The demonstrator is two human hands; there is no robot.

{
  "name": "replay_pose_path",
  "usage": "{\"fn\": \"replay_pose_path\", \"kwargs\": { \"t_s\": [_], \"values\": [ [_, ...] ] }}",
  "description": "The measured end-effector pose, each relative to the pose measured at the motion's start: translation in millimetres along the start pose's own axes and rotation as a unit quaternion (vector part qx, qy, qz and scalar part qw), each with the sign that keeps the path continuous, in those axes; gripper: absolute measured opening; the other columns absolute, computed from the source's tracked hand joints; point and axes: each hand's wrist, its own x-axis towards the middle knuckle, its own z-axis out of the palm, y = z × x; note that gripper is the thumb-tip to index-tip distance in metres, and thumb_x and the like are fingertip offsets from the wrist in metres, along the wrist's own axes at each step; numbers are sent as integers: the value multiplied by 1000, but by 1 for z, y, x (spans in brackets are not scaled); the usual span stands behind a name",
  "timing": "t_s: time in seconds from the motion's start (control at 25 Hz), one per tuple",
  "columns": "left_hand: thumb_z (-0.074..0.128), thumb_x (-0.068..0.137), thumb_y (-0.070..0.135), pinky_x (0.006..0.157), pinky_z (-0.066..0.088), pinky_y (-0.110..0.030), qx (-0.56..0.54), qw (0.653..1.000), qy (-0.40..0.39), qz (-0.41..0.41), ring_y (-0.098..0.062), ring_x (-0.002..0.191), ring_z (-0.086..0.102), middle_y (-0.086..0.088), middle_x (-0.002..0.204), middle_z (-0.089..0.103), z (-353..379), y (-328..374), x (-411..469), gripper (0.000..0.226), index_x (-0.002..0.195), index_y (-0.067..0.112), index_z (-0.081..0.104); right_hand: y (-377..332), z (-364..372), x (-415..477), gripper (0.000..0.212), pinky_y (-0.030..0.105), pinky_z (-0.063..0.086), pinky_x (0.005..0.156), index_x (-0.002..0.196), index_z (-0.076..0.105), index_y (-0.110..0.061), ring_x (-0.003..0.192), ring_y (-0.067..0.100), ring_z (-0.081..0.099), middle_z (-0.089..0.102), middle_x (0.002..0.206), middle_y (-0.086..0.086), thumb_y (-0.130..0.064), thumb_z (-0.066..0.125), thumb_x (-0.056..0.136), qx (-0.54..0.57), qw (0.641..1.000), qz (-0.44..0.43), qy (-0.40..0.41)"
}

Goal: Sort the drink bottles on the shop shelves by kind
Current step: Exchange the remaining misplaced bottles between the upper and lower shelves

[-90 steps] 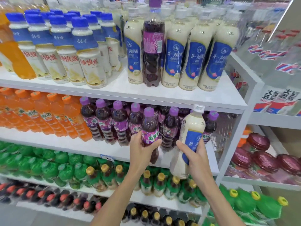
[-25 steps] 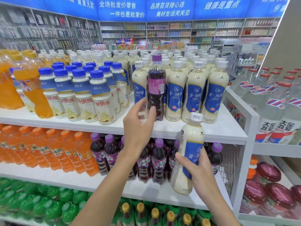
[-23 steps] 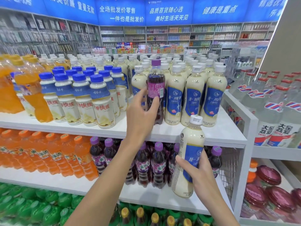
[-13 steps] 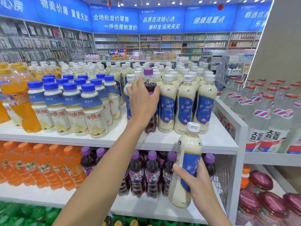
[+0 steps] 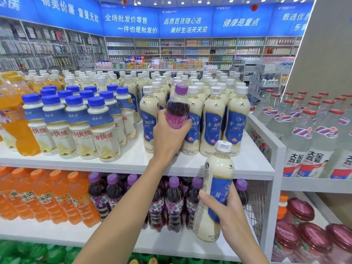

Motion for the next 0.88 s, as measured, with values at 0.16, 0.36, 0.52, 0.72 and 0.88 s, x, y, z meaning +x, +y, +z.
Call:
{"fn": "replay_pose_path", "kwargs": {
  "t_s": [0.16,0.36,0.52,0.72,0.88],
  "values": [
    [83,80,43,66,51,-19,-59,997,0,-55,3,72,61,9,89,69,2,-10,-1,40,106,23,59,-5,-5,-1,49,34,50,93,124,60,-34,102,5,70,75,106,-13,-32,82,79,1,1000,-9,-5],
    [82,81,38,72,54,-25,-94,994,8,-59,-10,81,67,7,90,70,-12,-10,-5,33,106,27,63,-9,-8,6,44,51,52,102,113,64,-37,104,16,72,76,108,-4,-40,84,74,3,1000,-4,-12],
    [83,81,33,70,56,-37,-132,989,-10,-67,-16,74,65,1,85,69,-33,0,-26,31,101,17,65,-16,-3,19,35,52,55,96,104,65,-39,98,20,72,75,102,-1,-42,83,75,-12,999,-27,-12],
    [80,86,20,70,58,-47,-197,976,-50,-75,-29,72,65,-8,80,67,-80,9,-57,23,97,8,65,-27,16,31,29,47,58,91,113,66,-26,96,17,74,77,104,-3,-22,78,87,-2,999,-46,4],
    [81,78,26,66,56,-49,-246,959,-107,-89,-32,65,64,-14,77,65,-112,-7,-68,40,98,-3,62,-31,49,42,30,53,56,96,115,66,-24,100,20,73,77,108,-1,-24,79,87,-17,997,-65,41]
  ]
}}
